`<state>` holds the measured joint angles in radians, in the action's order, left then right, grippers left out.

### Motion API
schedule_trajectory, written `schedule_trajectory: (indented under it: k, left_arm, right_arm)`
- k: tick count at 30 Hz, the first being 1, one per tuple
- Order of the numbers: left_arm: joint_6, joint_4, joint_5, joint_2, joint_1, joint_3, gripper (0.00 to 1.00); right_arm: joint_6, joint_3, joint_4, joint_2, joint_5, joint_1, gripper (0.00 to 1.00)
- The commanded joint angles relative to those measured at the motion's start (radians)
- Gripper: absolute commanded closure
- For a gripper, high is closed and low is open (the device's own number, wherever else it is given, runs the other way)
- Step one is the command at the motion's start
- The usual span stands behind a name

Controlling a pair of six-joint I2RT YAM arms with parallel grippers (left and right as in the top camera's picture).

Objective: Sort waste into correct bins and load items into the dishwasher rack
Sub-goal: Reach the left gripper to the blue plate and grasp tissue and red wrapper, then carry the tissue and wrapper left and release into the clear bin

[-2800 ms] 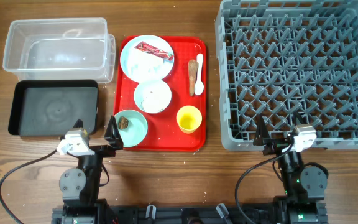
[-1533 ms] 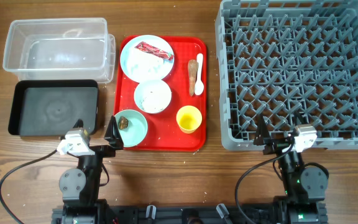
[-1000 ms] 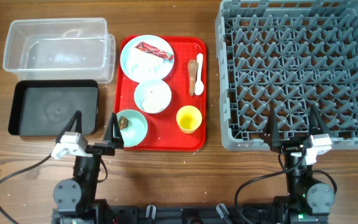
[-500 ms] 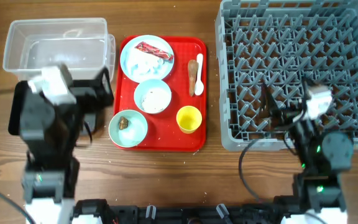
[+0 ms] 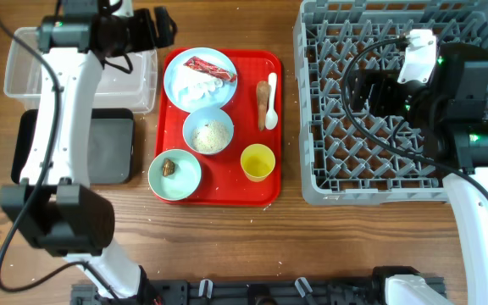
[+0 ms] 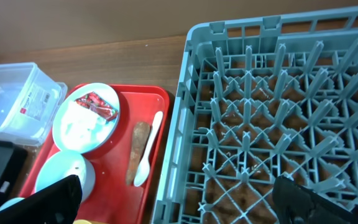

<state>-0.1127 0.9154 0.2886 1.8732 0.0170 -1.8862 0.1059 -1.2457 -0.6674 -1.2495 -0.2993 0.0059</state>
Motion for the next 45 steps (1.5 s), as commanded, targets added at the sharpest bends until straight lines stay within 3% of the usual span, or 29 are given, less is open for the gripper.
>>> schedule_trajectory:
  k: [1,4,10,12,19,20,22,23,24,29,34,37,43,45]
  left_arm:
    - [-0.026,-0.026,0.139,0.058,0.018,-0.025,0.0]
    - [-0.048,-0.036,0.011,0.135,0.077,-0.025,0.0]
    - [-0.452,-0.086,-0.38,0.338,0.218,-0.025,0.0]
    - [-0.502,-0.113,-0.38,0.386,0.222,-0.025,0.0]
    - [-0.501,-0.162,-0.377,0.506,0.222,-0.025,0.01]
    - [-0.497,-0.162,-0.377,0.51,0.222,-0.025,0.07]
    - [-0.494,-0.158,-0.376,0.512,0.222,-0.025,0.59]
    - [-0.494,-0.156,-0.376,0.512,0.222,-0.025,0.8]
    - [-0.494,-0.155,-0.376,0.512,0.222,-0.025,0.96]
    - [-0.474,-0.134,-0.356,0.455,0.221,-0.027,0.96]
    - [-0.414,-0.091,-0.322,0.208,0.2,-0.066,0.96]
    - [-0.415,-0.023,-0.385,0.034,0.097,-0.066,0.96]
    - [-0.447,-0.021,-0.42,0.118,-0.153,-0.062,0.96]
    - [-0.45,-0.037,-0.42,0.174,-0.175,-0.062,0.85]
  right_arm:
    - [0.051,-0.024,0.0,-0.008,-0.016,0.004,0.0]
    - [0.052,-0.024,0.001,-0.008,-0.016,0.004,0.0]
    - [0.055,-0.024,-0.008,-0.01,-0.017,0.004,0.0]
    - [0.055,-0.022,-0.015,-0.01,-0.017,0.004,0.0]
    - [0.055,-0.022,-0.037,-0.02,-0.017,0.004,0.0]
    - [0.055,-0.022,-0.037,-0.02,-0.017,0.004,0.0]
    - [0.063,-0.022,-0.037,-0.021,-0.017,0.004,0.0]
    - [0.062,-0.022,-0.037,-0.021,-0.017,0.004,0.0]
    - [0.063,-0.022,-0.037,-0.021,-0.017,0.004,0.0]
    - [0.062,-0.022,-0.04,-0.021,-0.017,0.004,0.0]
    - [0.06,-0.022,-0.054,-0.021,-0.016,0.004,0.0]
    - [0.061,-0.022,-0.064,-0.021,-0.016,0.004,0.0]
    - [0.061,-0.022,-0.064,-0.021,-0.016,0.004,0.0]
    - [0.061,-0.022,-0.064,-0.021,-0.016,0.004,0.0]
